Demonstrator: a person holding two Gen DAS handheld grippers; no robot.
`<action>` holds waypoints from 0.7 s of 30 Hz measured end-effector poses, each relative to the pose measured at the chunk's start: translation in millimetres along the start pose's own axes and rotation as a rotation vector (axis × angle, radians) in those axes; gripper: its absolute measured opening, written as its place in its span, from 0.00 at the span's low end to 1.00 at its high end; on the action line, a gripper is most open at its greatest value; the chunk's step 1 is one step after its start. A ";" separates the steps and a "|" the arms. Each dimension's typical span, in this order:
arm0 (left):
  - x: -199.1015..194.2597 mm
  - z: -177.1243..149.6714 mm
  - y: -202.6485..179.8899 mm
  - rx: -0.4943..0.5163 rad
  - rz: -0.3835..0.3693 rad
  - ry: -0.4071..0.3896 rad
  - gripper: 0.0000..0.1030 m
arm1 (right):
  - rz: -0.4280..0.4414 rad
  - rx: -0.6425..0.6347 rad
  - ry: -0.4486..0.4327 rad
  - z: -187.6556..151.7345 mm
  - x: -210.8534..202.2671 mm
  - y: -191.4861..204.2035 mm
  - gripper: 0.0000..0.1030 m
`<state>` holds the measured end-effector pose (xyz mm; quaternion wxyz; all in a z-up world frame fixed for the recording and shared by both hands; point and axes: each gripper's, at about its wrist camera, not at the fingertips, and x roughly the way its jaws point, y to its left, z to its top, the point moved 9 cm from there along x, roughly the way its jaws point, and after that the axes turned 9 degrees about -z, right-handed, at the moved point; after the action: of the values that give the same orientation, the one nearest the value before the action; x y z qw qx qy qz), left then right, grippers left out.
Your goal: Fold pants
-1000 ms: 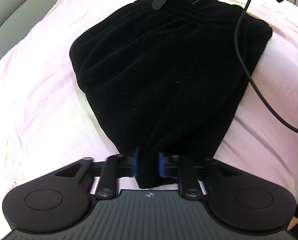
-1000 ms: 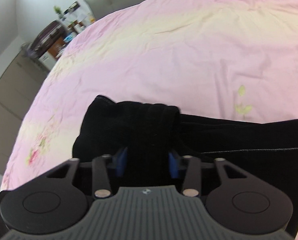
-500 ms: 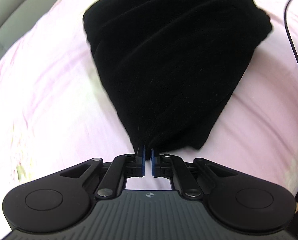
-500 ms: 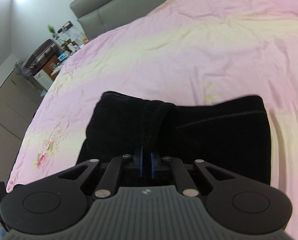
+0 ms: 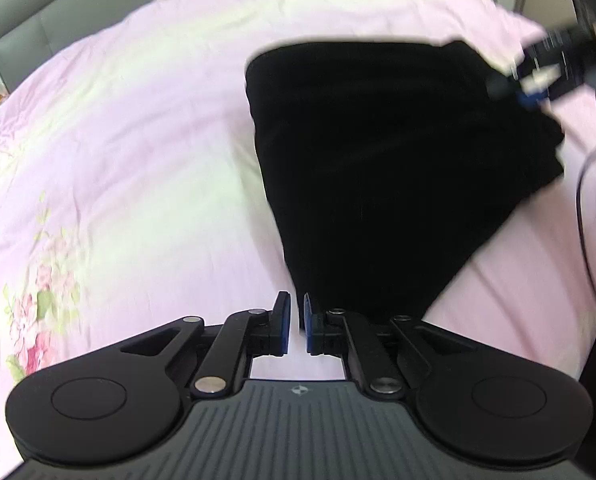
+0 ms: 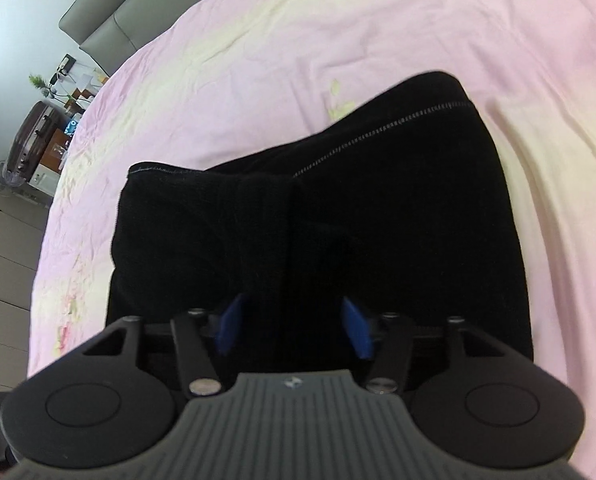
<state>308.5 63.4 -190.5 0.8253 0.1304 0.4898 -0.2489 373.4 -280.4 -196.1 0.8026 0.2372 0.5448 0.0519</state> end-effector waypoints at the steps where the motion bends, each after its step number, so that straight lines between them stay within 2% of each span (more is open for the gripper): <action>1: -6.5 4.6 -5.9 -0.018 -0.001 -0.021 0.15 | 0.012 0.012 0.019 -3.7 2.5 -2.8 0.63; 3: -1.2 20.6 -1.6 -0.065 -0.011 -0.053 0.23 | 0.034 0.061 0.031 -8.7 8.7 -11.6 0.64; 5: 10.9 30.6 3.1 -0.128 -0.025 -0.050 0.27 | 0.067 0.116 0.040 -10.0 15.5 -18.0 0.64; 8: 22.9 33.6 3.6 -0.261 -0.052 -0.051 0.31 | 0.115 0.146 0.047 -8.7 24.3 -19.1 0.63; 12: 41.9 26.3 14.9 -0.445 -0.130 -0.040 0.32 | 0.190 0.198 0.064 -5.2 38.1 -14.3 0.55; 14: 46.4 24.0 16.3 -0.470 -0.138 -0.030 0.31 | 0.225 0.215 0.059 -1.7 41.2 -8.5 0.43; 16: 46.5 23.7 14.8 -0.468 -0.141 -0.025 0.28 | 0.222 0.186 0.042 -1.3 35.1 0.7 0.29; 19: 44.6 27.3 10.8 -0.426 -0.122 -0.019 0.19 | 0.184 0.089 -0.010 6.1 11.1 22.4 0.21; 21: 42.4 30.9 9.5 -0.427 -0.133 -0.022 0.18 | 0.207 0.045 -0.050 18.3 -12.0 40.6 0.19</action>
<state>353.3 45.2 -212.8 0.8213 -0.0825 0.5299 -0.1948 392.2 -254.6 -162.7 0.8007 0.3114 0.4985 0.1162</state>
